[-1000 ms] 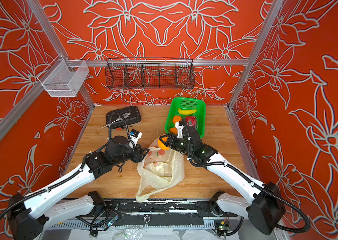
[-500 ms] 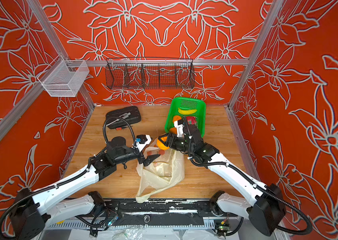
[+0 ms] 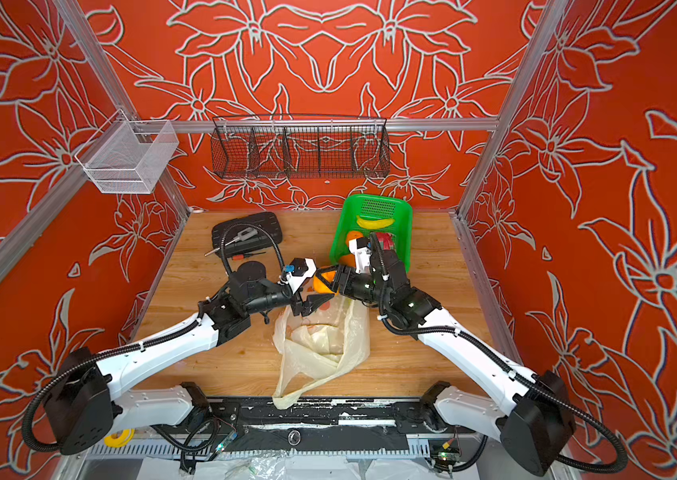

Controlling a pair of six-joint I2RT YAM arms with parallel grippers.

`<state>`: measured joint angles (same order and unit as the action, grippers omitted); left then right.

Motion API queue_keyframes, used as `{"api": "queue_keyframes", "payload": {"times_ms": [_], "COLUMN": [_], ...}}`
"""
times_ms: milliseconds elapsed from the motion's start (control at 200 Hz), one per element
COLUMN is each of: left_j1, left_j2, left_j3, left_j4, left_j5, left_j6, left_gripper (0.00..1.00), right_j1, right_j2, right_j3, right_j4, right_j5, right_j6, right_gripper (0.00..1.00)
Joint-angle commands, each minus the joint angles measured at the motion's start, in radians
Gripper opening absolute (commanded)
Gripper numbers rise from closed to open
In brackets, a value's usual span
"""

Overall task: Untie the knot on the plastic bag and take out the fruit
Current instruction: 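Lift the orange out of the bag with the right gripper toward the basket, then carry the orange over the green basket with the right gripper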

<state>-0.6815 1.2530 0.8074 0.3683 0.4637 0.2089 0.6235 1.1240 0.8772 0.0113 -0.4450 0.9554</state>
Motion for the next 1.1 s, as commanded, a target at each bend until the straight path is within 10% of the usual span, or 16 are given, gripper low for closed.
{"api": "queue_keyframes", "payload": {"times_ms": [0,200,701,1091], "left_j1": [-0.009,-0.009,0.009,0.01], "left_j2": [0.019,0.004,0.049,-0.014], "left_j3": [0.031,0.046,0.125,0.031], "left_j4": [0.017,-0.012,-0.112,-0.062], "left_j5": [0.046,-0.039,-0.181,-0.148], "left_j6": [-0.009,-0.052,-0.123,-0.137], "left_gripper": [0.6,0.51,0.44,0.44], "right_j1": [0.009,0.009,0.005,-0.032], "right_j2": [-0.008,-0.057,-0.286,-0.092], "right_j3": [-0.018,-0.037,0.025,0.263], "right_j4": [0.044,-0.016,-0.197,-0.296], "right_j5": [-0.031,0.005,-0.032,0.112], "right_j6": [0.022,0.011,-0.02,-0.219], "right_gripper": [0.5,0.97,0.97,0.96]}}
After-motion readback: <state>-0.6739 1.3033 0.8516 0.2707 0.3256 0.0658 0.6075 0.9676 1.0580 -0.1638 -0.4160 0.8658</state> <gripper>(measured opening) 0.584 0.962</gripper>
